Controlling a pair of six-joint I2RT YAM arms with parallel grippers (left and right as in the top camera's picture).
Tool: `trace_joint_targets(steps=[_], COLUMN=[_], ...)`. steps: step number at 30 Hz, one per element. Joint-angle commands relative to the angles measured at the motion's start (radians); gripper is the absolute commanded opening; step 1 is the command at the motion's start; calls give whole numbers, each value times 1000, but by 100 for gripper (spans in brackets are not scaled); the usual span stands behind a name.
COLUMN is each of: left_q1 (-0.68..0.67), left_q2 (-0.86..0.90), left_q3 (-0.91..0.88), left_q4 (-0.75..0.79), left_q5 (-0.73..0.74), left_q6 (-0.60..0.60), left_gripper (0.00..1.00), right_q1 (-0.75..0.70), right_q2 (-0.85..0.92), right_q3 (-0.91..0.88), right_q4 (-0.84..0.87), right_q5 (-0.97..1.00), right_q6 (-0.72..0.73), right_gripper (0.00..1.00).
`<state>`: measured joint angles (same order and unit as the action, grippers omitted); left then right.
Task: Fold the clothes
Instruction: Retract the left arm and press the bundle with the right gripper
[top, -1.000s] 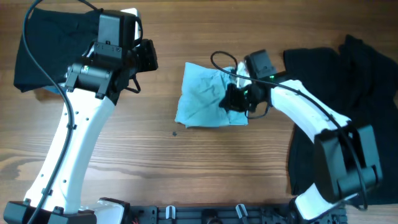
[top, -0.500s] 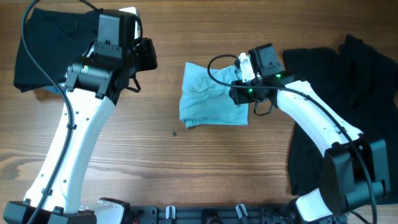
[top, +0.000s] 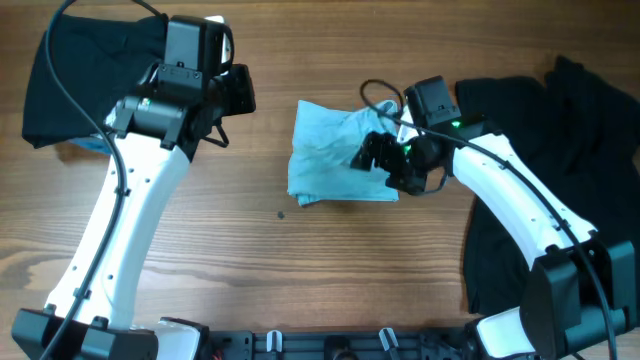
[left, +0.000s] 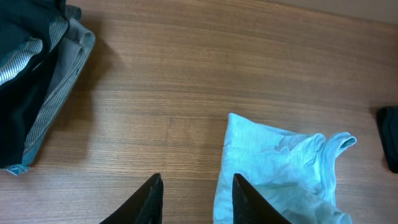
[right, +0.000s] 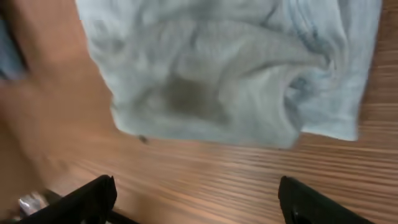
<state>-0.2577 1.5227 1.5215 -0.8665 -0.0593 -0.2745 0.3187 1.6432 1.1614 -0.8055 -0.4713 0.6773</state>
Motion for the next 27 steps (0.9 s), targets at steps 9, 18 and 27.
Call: trace_joint_targets(steps=[9, 18, 27], left_q1=[5, 5, 5], left_q2=[8, 8, 8], left_q3=[4, 4, 4], left_q4=[1, 2, 12], left_q5=[5, 5, -14], left_q6=[9, 9, 10], left_gripper=[36, 36, 41], right_q1=[61, 61, 48], right_q2=[177, 98, 101], right_q3=[8, 9, 9], right_q4=[123, 430, 65], right_q5=[-16, -114, 377], right_q6=[347, -23, 40], right_gripper=[87, 4, 72])
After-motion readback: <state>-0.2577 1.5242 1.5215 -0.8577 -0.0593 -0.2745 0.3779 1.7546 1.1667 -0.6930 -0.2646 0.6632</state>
